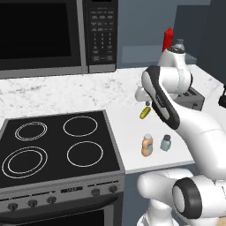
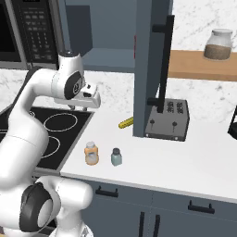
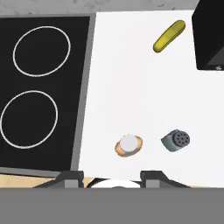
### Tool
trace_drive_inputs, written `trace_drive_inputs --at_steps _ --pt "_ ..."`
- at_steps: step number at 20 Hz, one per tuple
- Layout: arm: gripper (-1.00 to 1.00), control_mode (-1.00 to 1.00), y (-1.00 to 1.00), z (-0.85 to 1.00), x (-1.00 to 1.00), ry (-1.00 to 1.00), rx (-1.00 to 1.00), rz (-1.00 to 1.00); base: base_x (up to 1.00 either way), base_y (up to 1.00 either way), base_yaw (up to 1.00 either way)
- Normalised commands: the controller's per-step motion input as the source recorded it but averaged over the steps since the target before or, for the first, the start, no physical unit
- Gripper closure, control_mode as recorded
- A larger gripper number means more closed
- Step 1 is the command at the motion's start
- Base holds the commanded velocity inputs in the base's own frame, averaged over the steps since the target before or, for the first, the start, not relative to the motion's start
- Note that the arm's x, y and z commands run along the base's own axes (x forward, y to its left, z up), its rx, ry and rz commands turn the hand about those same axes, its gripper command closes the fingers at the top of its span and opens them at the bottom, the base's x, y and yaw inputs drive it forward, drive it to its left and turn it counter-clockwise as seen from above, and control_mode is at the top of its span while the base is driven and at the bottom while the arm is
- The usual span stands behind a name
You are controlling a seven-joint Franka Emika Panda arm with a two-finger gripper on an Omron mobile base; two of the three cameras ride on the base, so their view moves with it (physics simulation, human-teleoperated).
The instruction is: Put the shaker and condiment bottle from the counter next to their counterparts in the cabinet.
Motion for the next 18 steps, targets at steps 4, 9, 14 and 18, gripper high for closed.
trace_drive_inputs --at_steps 4,9,14,18 --pt "-1.00 -1.00 0.00 -0.08 -0.34 -0.02 -0.01 0.00 0.00 0.00 0.00" --pt "-1.00 -1.00 0.13 -0.38 -0.27 -0.04 -0.08 -0.10 0.00 0.00 0.00" --pt "-1.00 -1.00 0.17 -0.78 0.00 -0.21 -0.19 -0.05 0.00 0.00 0.00" --pt "-1.00 -1.00 0.04 -0.98 -0.07 -0.30 -0.20 -0.22 0.00 0.00 0.00"
